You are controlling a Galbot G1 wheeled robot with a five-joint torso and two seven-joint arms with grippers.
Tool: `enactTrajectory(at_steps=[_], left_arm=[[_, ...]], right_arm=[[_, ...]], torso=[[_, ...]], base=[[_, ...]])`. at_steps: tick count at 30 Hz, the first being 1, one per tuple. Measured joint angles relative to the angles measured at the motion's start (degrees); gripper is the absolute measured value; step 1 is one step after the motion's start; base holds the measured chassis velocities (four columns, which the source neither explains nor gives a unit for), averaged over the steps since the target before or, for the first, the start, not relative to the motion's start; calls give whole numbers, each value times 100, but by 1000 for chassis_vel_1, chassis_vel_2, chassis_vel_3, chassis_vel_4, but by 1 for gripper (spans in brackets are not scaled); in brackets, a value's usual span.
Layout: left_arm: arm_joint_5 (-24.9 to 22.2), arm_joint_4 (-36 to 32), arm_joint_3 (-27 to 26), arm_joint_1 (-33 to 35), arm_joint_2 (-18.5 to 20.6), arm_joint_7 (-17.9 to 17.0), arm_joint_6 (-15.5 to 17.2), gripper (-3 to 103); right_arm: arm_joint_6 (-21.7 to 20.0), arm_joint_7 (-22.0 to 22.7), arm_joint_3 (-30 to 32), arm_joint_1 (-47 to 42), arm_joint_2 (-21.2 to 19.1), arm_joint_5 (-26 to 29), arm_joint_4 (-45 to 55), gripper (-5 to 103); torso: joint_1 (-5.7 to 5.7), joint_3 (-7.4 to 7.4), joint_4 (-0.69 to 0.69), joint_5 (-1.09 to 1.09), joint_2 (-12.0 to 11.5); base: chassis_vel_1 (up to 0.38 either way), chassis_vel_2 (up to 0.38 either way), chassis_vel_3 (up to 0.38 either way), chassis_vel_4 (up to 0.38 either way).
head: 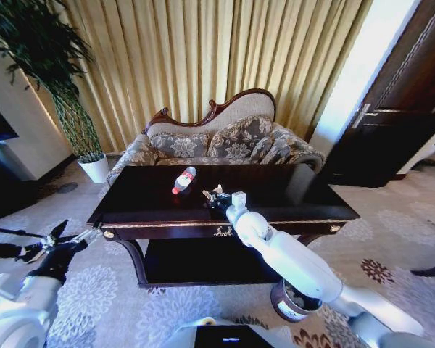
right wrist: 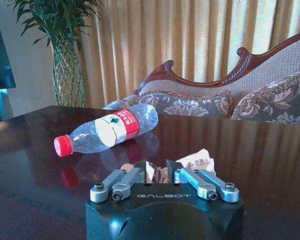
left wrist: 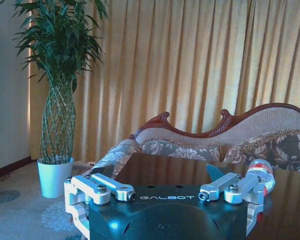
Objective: Move to the front of the table and place the trash on the table into the trash bin.
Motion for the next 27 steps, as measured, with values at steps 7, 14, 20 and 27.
enactTrajectory(at_steps=[7, 14, 20, 27], left_arm=[[7, 0, 21, -3, -4, 5, 0, 100], [7, 0, 14, 3, 4, 7, 0, 100], [7, 0, 19, 0, 5, 8, 0, 100], [3, 0, 16, -5, 7, 8, -9, 100]], right_arm=[[-3, -5, 22, -8, -49, 7, 40, 46], [-48, -50, -23, 5, -62, 3, 35, 73], [-56, -156, -42, -16, -65, -114, -57, 88], [-30, -181, -38, -120, -65, -249, -101, 59]], torso=[[0, 0, 0, 0, 0], [0, 0, 0, 0, 0], [0, 0, 0, 0, 0], [0, 0, 0, 0, 0]], base=[[0, 0, 0, 0], [0, 0, 0, 0], [0, 0, 0, 0], [0, 0, 0, 0]])
